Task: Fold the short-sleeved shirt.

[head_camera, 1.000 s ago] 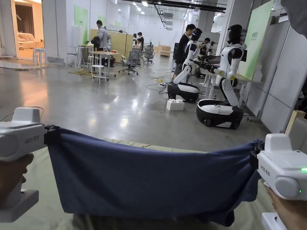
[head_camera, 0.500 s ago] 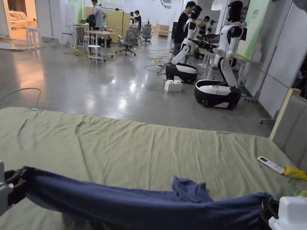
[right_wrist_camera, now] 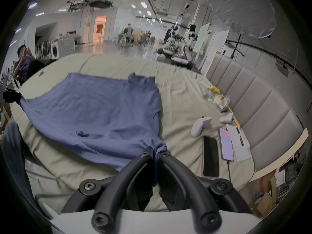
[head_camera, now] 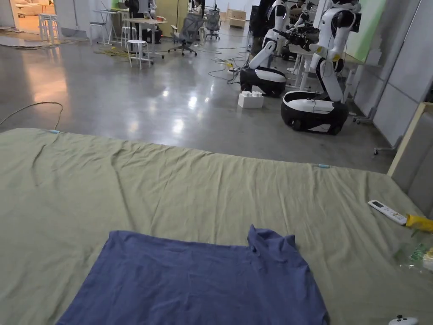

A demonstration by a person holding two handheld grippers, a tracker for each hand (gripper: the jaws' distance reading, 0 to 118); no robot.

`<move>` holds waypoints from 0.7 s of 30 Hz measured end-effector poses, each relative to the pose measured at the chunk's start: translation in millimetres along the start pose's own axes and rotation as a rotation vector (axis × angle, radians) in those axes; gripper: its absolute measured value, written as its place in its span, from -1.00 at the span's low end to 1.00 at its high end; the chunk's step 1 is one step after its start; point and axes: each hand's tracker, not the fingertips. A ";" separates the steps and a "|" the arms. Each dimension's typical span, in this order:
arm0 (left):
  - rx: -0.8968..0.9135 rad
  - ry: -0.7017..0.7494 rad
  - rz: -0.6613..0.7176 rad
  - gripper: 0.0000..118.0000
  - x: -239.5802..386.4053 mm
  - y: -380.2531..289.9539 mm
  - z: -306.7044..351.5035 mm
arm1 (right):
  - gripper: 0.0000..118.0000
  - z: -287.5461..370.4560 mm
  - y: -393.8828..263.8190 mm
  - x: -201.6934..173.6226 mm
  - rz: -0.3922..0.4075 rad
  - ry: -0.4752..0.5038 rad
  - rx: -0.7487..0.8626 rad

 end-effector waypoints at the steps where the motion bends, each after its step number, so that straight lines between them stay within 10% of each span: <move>1: -0.009 -0.003 0.001 -0.97 -1.0 -1.3 -2.1 | -0.92 -3.4 -3.0 -1.5 0.005 0.000 -0.017; 14: -0.155 0.009 -0.023 -0.91 -5.7 -33.5 -46.7 | -0.88 -50.9 -27.1 -18.6 0.051 -0.002 -0.234; 18: -0.194 0.019 -0.018 -0.54 -3.4 -45.3 -52.7 | 0.00 -53.6 -31.2 -21.6 0.033 -0.030 -0.264; 21: -0.161 0.049 0.003 -0.16 -1.4 -44.4 -45.4 | 0.16 -42.1 -23.1 -16.8 -0.023 -0.050 -0.201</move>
